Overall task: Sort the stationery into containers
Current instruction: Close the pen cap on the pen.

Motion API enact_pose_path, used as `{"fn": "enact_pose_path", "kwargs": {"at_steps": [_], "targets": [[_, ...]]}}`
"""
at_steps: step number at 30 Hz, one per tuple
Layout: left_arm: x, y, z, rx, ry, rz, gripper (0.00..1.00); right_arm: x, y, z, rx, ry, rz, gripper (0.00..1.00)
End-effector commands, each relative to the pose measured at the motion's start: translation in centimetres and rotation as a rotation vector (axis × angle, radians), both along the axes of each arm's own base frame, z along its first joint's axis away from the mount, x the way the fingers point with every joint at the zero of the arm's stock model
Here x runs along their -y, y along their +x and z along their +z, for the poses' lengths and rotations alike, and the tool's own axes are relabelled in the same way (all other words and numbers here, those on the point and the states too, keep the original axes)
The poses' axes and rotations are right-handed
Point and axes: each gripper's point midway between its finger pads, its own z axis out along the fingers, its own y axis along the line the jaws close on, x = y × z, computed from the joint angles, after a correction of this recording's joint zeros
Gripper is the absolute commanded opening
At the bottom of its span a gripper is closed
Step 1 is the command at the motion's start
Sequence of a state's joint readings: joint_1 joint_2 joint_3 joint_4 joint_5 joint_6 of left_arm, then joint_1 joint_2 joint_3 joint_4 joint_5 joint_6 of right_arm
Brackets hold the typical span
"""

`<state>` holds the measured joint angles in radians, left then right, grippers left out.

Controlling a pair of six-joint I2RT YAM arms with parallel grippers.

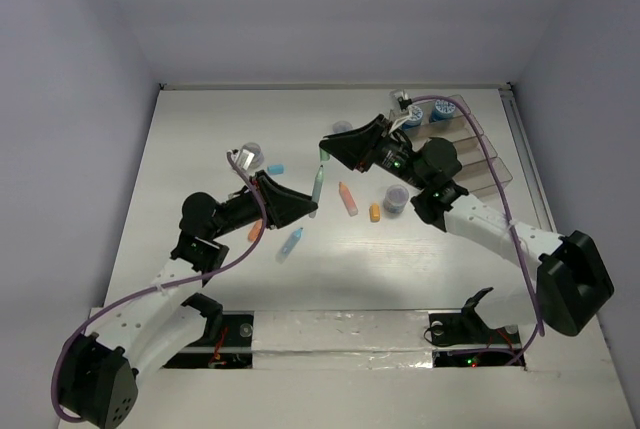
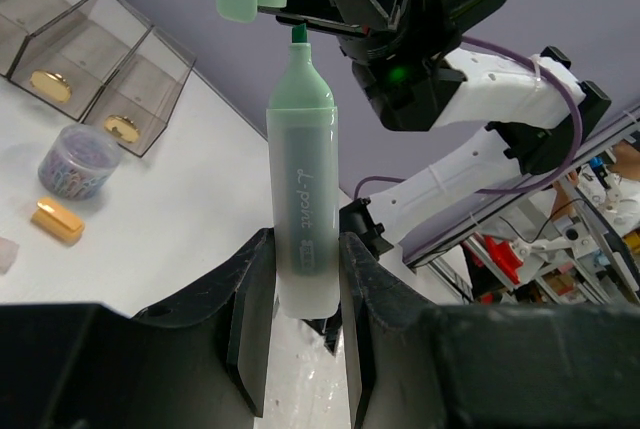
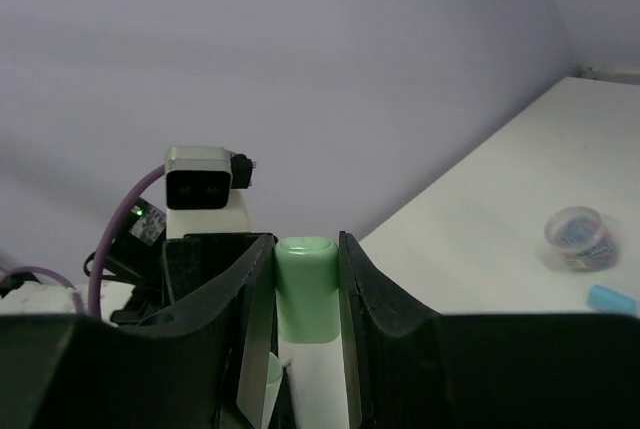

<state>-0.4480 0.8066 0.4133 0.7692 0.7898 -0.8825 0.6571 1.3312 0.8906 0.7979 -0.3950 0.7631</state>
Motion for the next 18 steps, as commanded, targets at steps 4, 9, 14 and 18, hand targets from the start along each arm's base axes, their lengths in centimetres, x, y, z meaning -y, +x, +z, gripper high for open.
{"fn": "enact_pose_path", "kwargs": {"at_steps": [4,9,14,18], "targets": [[0.1,-1.1,2.6,0.09,-0.06,-0.048,0.0,0.3,-2.2,4.9,0.127,0.15,0.092,0.1],[0.0,-1.1,3.1,0.097,-0.074,-0.049,0.0,0.6,-2.8,5.3,0.137,0.176,0.112,0.11],[-0.1,-1.3,3.8,0.121,-0.088,-0.047,0.0,0.6,-3.4,5.5,0.14,0.184,0.142,0.11],[-0.1,-1.2,4.3,0.14,-0.103,-0.041,0.0,0.6,-3.6,5.1,0.131,0.19,0.157,0.11]]}}
